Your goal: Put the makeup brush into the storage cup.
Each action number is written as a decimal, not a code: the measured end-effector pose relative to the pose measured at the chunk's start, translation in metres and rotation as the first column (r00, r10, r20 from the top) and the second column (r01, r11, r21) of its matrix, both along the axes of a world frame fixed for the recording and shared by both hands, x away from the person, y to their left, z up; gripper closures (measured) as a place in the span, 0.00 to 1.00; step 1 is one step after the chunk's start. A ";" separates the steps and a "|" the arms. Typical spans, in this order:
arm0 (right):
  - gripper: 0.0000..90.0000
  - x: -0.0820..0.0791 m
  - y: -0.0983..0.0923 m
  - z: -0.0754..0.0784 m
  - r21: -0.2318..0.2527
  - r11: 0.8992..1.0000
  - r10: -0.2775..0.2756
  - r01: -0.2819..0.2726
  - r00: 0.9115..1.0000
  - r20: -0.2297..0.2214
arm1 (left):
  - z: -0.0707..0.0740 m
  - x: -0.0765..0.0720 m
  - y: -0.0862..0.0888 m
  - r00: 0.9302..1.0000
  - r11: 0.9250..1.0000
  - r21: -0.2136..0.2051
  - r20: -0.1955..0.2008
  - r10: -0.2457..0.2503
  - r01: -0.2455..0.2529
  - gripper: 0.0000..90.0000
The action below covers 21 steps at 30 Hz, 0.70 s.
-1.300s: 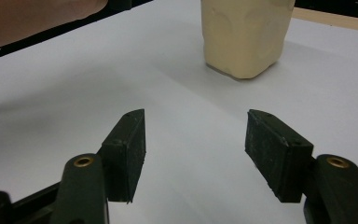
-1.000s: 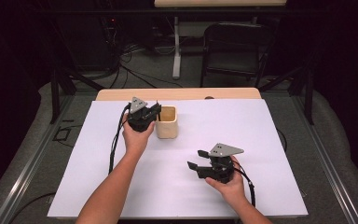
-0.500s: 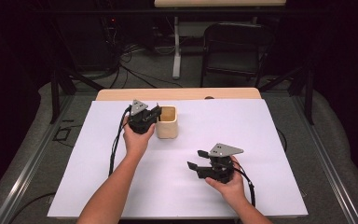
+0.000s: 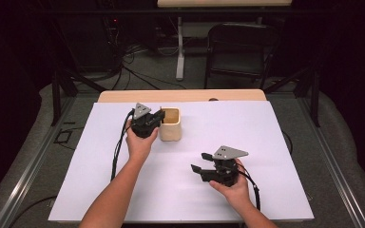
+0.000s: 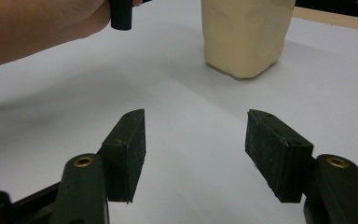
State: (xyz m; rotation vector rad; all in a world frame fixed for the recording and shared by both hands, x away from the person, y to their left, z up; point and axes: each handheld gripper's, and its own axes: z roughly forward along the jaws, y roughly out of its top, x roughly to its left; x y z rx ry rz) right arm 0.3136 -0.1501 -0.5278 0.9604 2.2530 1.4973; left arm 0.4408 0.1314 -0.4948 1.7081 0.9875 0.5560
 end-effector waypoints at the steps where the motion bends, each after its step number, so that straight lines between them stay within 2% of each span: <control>1: 0.42 0.000 0.000 0.000 -0.002 1.000 0.001 -0.001 1.000 -0.001 | 0.000 0.000 0.000 1.000 1.000 0.001 -0.001 0.001 -0.001 0.92; 8: 0.42 0.000 0.000 0.000 -0.001 1.000 0.001 -0.001 1.000 0.002 | 0.000 0.000 0.001 1.000 1.000 0.000 -0.001 0.010 -0.010 0.91; 12: 0.42 0.000 0.000 0.000 0.000 1.000 0.000 0.000 1.000 0.002 | 0.000 0.000 0.002 1.000 1.000 -0.011 -0.004 0.015 -0.015 0.82; 19: 0.42 0.000 0.000 0.000 -0.003 1.000 0.001 -0.001 1.000 0.000 | 0.000 0.002 0.003 0.999 0.999 -0.017 -0.006 0.036 -0.037 0.46; 21: 0.42 0.000 0.000 0.000 -0.004 1.000 0.002 -0.002 1.000 0.001 | 0.000 0.002 0.003 0.999 0.999 -0.006 0.001 0.038 -0.038 0.40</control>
